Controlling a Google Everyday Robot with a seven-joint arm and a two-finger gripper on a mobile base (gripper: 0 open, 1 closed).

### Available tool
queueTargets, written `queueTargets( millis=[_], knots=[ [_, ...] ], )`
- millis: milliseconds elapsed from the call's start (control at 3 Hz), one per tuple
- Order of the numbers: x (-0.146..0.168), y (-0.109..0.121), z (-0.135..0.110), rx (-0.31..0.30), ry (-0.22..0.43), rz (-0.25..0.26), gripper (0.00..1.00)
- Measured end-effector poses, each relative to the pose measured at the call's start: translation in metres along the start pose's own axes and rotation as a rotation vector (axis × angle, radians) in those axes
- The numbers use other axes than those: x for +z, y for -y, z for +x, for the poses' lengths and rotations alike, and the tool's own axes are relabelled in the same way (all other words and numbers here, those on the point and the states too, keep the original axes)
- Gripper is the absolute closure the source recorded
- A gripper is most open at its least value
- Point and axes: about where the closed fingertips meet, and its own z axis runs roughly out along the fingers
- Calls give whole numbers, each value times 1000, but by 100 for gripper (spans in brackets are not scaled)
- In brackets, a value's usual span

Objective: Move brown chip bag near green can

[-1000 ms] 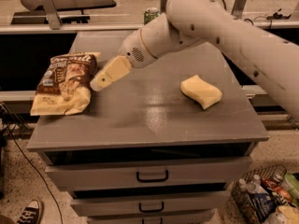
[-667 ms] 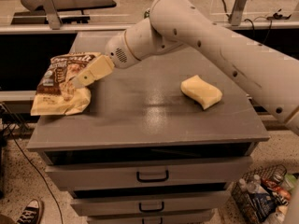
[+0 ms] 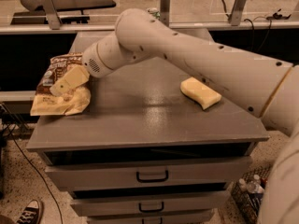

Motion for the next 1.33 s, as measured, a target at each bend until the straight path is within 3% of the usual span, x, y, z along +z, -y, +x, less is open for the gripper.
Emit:
queueTargets(
  millis=[667, 1000, 1333],
  knots=[
    [19, 18, 11, 26, -18, 96, 49],
    [10, 30, 16, 29, -14, 144, 70],
    [-20, 44, 15, 15, 12, 206, 94]
  ],
)
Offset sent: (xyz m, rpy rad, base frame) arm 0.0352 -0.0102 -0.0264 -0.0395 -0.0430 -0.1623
